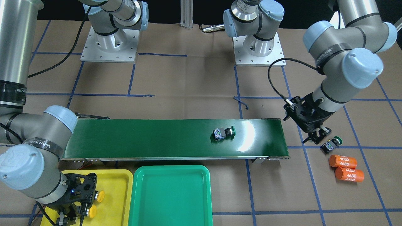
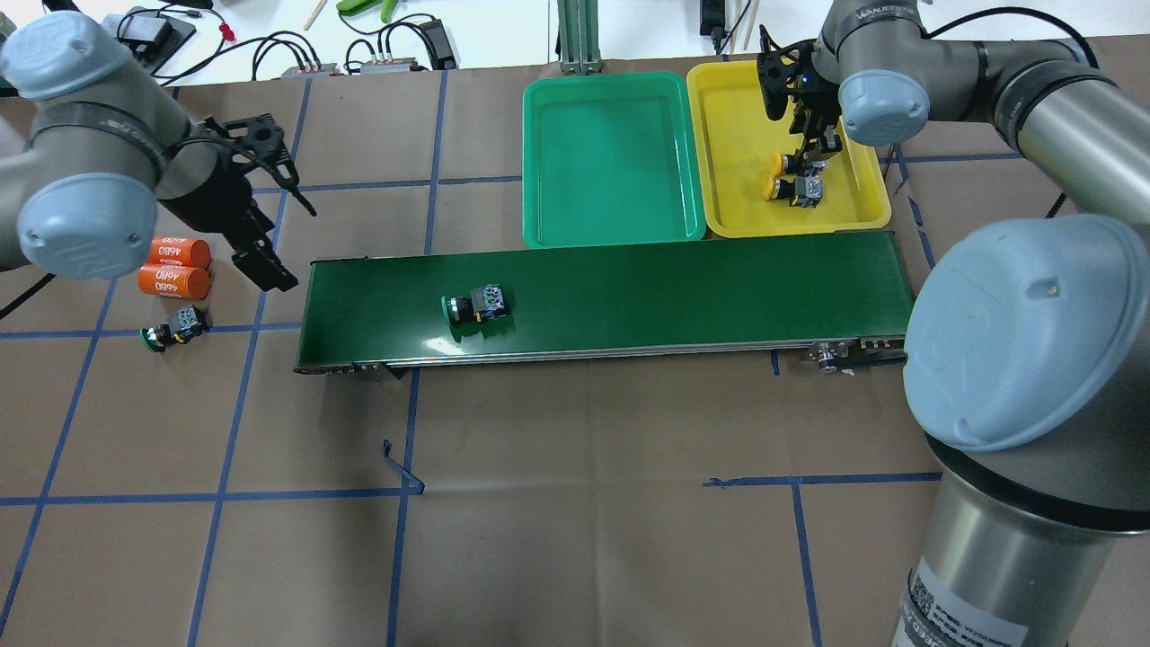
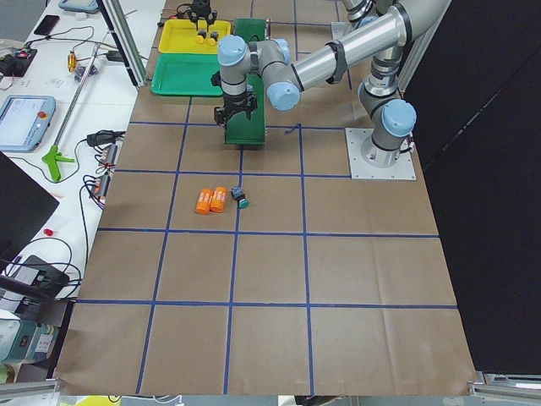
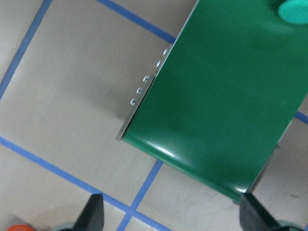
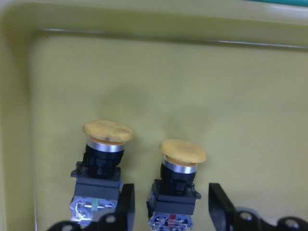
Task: Sort buttons by color to trays
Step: 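Place yellow button in yellow tray with right while left releases green button, then lower left gripper to a green button while right moves over belt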
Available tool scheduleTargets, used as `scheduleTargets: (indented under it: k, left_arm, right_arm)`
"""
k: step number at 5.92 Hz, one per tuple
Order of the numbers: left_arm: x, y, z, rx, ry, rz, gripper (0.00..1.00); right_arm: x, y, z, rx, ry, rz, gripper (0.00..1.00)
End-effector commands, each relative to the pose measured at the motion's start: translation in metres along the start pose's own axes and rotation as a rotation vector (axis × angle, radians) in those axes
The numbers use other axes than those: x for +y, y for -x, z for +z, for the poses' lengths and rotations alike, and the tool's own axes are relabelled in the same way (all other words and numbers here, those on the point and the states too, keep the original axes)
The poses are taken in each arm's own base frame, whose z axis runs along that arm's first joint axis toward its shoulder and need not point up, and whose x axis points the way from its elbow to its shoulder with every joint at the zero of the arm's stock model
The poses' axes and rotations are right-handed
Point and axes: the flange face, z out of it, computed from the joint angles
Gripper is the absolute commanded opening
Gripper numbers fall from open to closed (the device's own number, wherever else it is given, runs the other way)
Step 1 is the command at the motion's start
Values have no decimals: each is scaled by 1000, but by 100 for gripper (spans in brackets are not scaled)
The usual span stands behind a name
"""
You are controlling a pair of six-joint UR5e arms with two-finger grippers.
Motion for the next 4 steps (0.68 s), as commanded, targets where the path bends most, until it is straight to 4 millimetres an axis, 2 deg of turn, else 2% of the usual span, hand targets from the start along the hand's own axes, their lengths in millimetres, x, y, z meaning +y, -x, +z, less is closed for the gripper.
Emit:
scheduleTargets:
  k: [1,2,3,4]
  left_arm:
    - [46,20,7,10,6,-79,99]
    - [74,33,9,9,6,-132,99]
    - [87,40,11,7,7,-156,99]
    - [91,42,21,2,14,-168,99]
  right_arm:
    - [-5,1,-40,31,-3,29,100]
    - [-24,14,-79,-15,-12,101,100]
    - [-78,43,-127,-94,-18,120,100]
    - [-141,79,-151,-155,-16,152,100]
